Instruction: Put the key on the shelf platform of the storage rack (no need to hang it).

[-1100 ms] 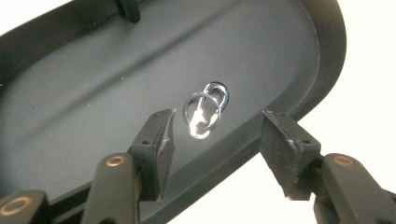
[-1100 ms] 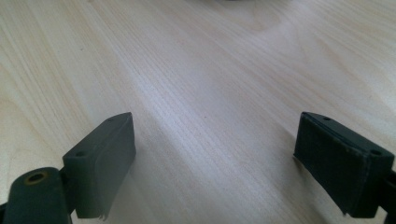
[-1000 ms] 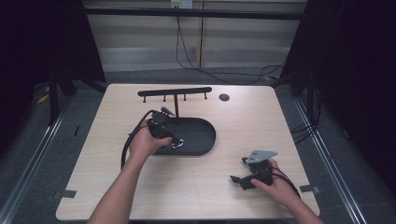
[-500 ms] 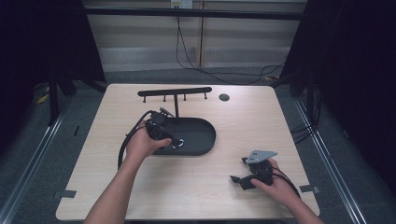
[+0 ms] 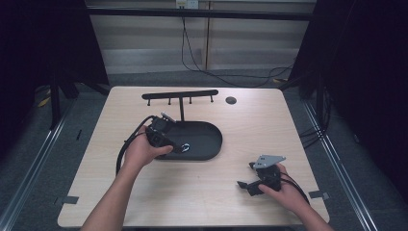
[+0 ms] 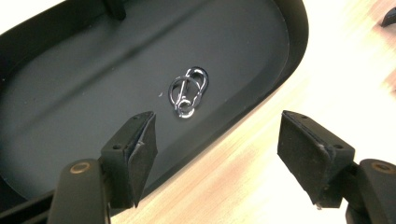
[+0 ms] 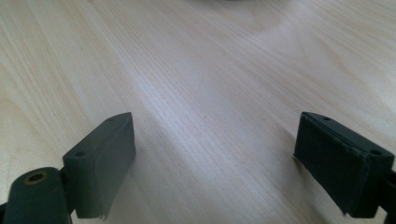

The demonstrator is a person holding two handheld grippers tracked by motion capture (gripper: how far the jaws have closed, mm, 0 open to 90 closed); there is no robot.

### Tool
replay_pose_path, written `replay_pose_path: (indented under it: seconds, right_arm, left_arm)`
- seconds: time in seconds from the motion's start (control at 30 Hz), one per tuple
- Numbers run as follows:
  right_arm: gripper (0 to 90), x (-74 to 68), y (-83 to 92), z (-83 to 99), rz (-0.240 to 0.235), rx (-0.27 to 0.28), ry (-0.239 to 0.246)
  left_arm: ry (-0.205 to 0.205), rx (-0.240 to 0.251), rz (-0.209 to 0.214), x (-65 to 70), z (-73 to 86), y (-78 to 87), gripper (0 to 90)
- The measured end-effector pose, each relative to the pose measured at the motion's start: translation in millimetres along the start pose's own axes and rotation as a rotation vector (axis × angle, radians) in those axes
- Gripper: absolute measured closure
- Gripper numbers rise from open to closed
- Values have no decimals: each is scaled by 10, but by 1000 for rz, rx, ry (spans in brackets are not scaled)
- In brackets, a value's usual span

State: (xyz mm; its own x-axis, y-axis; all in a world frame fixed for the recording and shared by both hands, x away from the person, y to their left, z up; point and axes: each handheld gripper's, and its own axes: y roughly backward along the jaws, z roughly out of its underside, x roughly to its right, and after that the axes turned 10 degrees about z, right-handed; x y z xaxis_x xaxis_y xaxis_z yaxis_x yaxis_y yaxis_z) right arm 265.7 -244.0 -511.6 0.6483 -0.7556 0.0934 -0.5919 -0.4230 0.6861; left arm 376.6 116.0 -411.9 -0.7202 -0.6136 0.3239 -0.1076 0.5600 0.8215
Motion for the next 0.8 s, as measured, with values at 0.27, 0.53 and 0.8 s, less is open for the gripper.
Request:
replay_pose_path:
  seconds: [0.27,0.53,0.8]
  right_arm:
    - [119,0,0,0,1,0,0]
    - [119,1,-1,0,0,1,1]
    - [119,0,0,0,0,0,0]
  left_arm:
    - [0,3,-5,-41,106,48,283]
    - [-10,7,-14,-59,207,114,281]
    - [-7,8,-20,-79,328,140,279]
